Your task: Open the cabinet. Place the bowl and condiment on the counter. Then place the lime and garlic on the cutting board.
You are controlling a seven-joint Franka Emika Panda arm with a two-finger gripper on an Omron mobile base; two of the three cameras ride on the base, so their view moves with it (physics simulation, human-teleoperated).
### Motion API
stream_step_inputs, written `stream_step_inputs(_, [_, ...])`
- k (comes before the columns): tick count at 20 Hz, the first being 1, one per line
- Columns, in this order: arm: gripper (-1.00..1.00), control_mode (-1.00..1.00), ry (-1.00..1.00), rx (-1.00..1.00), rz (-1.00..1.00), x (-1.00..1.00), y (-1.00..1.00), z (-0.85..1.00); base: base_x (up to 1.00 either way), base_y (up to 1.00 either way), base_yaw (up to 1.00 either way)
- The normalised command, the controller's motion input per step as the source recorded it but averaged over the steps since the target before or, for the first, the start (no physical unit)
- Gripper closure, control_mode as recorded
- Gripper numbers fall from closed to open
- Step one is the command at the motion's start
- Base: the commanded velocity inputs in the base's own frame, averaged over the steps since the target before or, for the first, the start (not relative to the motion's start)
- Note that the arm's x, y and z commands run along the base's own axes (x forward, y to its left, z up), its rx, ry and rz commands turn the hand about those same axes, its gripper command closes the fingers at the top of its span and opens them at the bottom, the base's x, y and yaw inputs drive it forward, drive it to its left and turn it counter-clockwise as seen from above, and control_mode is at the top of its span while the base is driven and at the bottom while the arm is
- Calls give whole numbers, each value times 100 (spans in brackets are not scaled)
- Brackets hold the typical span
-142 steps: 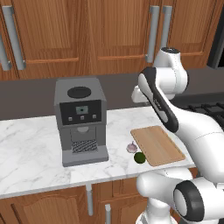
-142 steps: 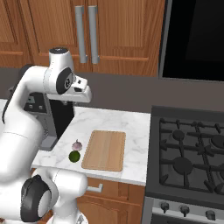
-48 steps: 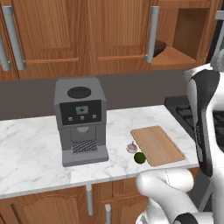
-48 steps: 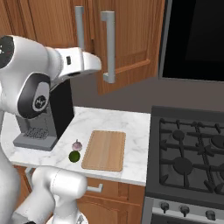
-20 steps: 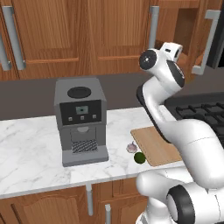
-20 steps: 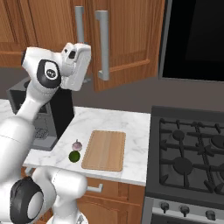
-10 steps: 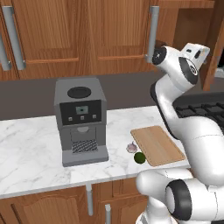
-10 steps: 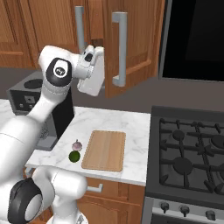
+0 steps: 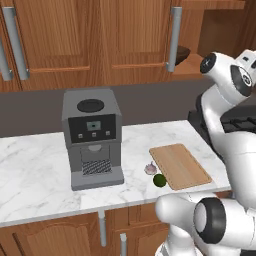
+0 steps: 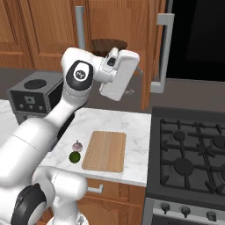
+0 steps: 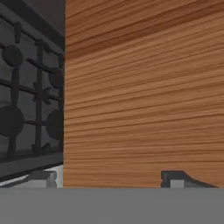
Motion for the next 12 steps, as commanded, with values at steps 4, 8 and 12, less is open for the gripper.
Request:
stream_step_inputs(4, [-100, -100, -3, 4, 18, 3, 5, -32, 0, 0, 0])
stream_step_inputs(8, [-100, -100, -14, 5, 13, 45, 99, -3, 0, 0, 0])
stream_step_inputs(12, [-100, -100, -15, 26, 11, 56, 41, 2, 0, 0, 0])
